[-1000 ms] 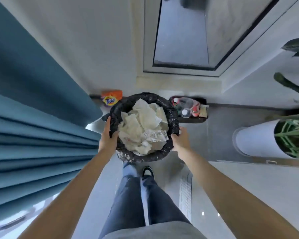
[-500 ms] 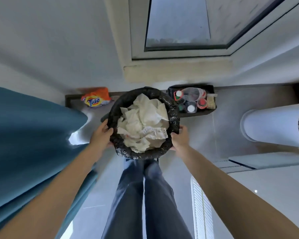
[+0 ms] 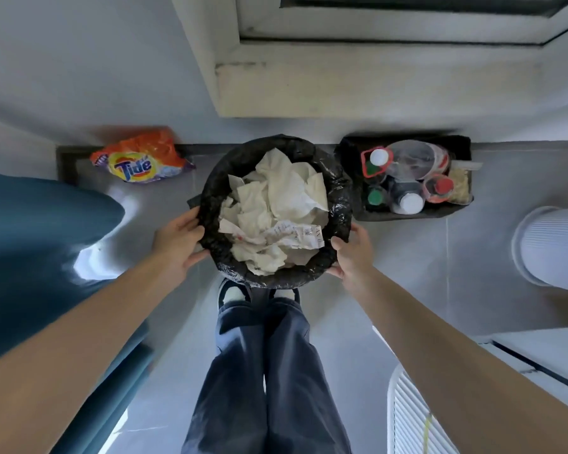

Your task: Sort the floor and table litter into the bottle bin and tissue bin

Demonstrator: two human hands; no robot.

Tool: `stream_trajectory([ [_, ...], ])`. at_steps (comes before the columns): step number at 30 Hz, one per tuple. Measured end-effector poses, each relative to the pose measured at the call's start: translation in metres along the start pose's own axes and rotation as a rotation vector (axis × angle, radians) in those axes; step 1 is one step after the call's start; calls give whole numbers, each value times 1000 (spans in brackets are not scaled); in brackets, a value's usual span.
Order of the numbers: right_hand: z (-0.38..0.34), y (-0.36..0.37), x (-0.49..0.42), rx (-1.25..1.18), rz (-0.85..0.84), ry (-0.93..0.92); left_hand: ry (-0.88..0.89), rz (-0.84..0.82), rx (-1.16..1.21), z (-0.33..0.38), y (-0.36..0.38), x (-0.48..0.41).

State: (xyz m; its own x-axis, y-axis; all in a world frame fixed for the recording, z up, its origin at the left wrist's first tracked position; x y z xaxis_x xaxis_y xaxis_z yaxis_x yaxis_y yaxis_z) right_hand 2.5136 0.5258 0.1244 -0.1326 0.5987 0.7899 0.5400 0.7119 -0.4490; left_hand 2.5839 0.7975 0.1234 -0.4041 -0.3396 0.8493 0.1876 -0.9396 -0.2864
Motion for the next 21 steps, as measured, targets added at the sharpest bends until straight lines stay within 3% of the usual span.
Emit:
stream_trajectory([
  [9, 2, 40, -86, 33, 35, -73, -8, 7, 14, -16, 47, -72],
  [21, -11, 63, -113, 37, 35, -178, 27, 19, 59, -7, 74, -106],
])
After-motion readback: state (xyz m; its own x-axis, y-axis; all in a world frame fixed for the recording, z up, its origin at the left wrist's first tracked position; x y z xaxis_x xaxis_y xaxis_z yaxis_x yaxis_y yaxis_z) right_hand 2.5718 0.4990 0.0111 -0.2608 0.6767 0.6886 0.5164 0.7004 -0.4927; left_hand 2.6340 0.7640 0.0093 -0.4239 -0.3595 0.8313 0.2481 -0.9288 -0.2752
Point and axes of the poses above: each hand's wrist, its own x-axis away from the middle knuckle, its own y-axis out of the palm, z = x × y, the point moved 5 cm from there along -x, towards the middle knuckle, and after that the axes turned 10 degrees about z, right-handed, at the moved point
